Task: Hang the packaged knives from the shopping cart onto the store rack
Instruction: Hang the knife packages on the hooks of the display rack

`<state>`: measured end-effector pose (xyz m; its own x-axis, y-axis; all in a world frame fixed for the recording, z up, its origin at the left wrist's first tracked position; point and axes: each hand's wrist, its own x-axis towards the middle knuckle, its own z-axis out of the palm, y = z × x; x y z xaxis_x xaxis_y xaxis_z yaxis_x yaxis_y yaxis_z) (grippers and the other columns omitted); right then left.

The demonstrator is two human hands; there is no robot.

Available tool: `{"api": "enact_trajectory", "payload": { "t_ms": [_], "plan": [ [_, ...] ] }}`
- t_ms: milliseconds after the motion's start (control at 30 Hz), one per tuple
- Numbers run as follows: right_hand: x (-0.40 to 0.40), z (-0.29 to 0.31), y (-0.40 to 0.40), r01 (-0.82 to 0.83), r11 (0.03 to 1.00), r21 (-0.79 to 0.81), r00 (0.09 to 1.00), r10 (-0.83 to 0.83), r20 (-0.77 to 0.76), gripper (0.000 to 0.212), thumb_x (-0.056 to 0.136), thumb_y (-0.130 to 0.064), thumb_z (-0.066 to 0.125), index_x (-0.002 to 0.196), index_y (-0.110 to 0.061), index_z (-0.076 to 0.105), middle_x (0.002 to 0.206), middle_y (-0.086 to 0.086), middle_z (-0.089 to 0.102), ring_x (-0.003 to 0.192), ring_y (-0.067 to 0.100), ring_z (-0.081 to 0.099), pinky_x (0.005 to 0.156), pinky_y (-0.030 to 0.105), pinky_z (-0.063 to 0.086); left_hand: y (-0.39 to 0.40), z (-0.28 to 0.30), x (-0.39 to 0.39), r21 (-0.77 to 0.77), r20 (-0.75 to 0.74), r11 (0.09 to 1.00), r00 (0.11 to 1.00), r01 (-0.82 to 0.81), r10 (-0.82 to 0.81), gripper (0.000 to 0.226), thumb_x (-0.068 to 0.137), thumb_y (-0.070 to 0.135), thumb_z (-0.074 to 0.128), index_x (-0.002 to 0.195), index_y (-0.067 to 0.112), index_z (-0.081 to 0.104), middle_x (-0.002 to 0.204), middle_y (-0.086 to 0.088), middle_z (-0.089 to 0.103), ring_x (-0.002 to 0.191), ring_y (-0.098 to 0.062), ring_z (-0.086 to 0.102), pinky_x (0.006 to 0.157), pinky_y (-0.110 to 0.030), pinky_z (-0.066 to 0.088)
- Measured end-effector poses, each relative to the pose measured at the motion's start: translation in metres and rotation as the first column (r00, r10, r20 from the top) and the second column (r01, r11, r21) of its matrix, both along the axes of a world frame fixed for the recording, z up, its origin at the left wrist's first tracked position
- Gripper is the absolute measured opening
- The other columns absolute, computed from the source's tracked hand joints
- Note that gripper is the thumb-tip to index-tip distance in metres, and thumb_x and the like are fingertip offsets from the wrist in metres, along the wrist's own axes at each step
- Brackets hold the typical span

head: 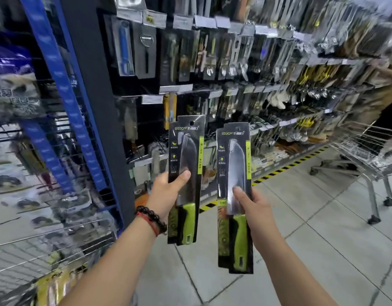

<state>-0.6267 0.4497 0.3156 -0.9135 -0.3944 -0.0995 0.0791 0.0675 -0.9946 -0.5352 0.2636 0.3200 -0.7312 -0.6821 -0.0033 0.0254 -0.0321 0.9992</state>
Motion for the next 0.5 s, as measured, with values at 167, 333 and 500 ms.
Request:
{"api": "enact_trajectory", "payload": {
  "t_ms": [167,333,500],
  "plan": [
    [-0.08,-0.008,-0.05,-0.141,0.99,-0.018,0.99,0.142,0.012,0.013,0.093,-0.029,0.063,0.098,-0.021,0.072,0.097,0.006,0.075,0.095,0.03,0.07,0.088,0.049,0.055,-0.029,-0.005,-0.055,0.031,0.053,0.987,0.987,-0.156,0.155,0.021,0.091,0.027,0.063,0.081,0.009,0.065,0.063,0.019,0.063,0.069,0.0,0.06,0.061,-0.016,0.045],
    [-0.148,-0.002,-0.095,-0.298,0.955,0.008,0.955,0.298,0.014,0.016,0.094,-0.032,0.062,0.104,-0.023,0.07,0.095,-0.005,0.076,0.092,0.017,0.071,0.089,0.04,0.055,-0.058,-0.014,-0.09,0.071,0.113,0.952,0.95,-0.299,0.29,0.027,0.08,0.051,0.067,0.083,0.024,0.073,0.088,0.006,0.068,0.085,-0.016,0.062,0.081,-0.033,0.046],
    [-0.189,-0.013,-0.15,-0.393,0.919,-0.001,0.918,0.393,0.06,0.016,0.092,-0.036,0.063,0.103,-0.027,0.07,0.098,-0.001,0.076,0.094,0.024,0.071,0.093,0.053,0.053,-0.088,-0.017,-0.109,0.095,0.133,0.908,0.909,-0.409,0.396,0.044,0.074,0.057,0.066,0.085,0.015,0.062,0.087,0.0,0.063,0.079,-0.017,0.057,0.076,-0.031,0.042]
  ]
}}
